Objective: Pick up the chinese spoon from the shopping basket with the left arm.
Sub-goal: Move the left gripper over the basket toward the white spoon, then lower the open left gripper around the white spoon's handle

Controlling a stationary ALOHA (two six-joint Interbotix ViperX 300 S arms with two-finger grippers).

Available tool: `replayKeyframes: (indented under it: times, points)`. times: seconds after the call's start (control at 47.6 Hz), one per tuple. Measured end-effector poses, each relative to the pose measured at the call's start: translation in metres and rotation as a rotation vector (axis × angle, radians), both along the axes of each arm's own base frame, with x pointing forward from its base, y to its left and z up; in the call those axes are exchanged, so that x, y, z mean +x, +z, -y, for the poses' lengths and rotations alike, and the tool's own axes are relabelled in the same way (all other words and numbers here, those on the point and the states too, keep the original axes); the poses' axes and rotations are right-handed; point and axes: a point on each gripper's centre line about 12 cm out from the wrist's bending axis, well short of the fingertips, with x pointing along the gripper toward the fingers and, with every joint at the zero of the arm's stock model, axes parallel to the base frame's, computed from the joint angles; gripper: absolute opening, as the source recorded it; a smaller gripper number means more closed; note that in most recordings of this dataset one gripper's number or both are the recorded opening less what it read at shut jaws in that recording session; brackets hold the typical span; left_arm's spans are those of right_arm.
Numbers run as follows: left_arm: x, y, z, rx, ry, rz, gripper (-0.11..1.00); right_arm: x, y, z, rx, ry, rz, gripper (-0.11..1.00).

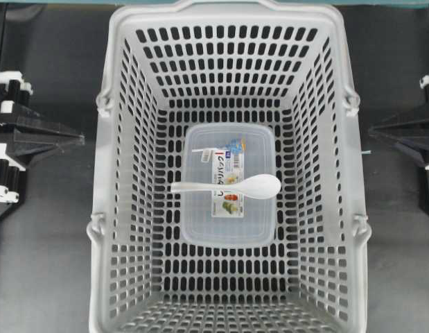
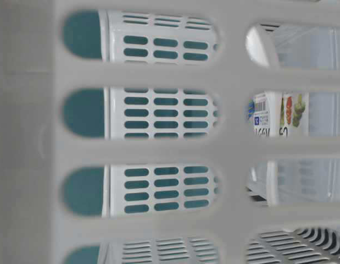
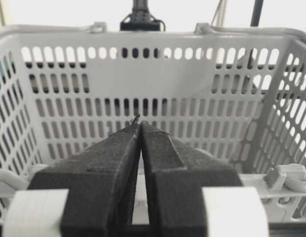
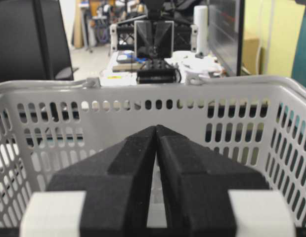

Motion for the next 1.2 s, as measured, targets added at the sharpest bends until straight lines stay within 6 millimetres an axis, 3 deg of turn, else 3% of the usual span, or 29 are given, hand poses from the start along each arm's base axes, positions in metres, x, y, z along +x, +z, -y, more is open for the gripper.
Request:
replayKeyframes:
  times: [0.084,0.378,0.735,0.819,1.05,1.113,1.197]
  points:
    - [0.004,0.002,0.000,0.012,-0.002,-0.037,0.00,0.000,0.000,0.001,0.002,-0.003,0.000,0.00]
    - [0.052,0.038,-0.001,0.056,0.005,-0.354,0.00,0.000,0.000,0.005,0.012,-0.023,-0.001,0.00]
    - [0.110,0.038,0.004,0.066,-0.012,-0.611,0.00,0.000,-0.001,0.006,0.032,-0.032,-0.007,0.02]
    - [0.128,0.042,0.004,0.066,-0.012,-0.665,0.00,0.000,-0.002,0.006,0.036,-0.032,-0.013,0.12]
    - [0.172,0.028,0.006,0.069,-0.013,-0.835,0.00,0.000,-0.003,0.010,0.038,-0.050,-0.021,0.64]
    - [0.181,0.026,0.006,0.070,-0.013,-0.846,0.00,0.000,-0.003,0.009,0.038,-0.048,-0.024,0.70]
    - [0.191,0.021,0.007,0.071,-0.015,-0.861,0.00,0.000,-0.003,0.010,0.038,-0.049,-0.028,0.69]
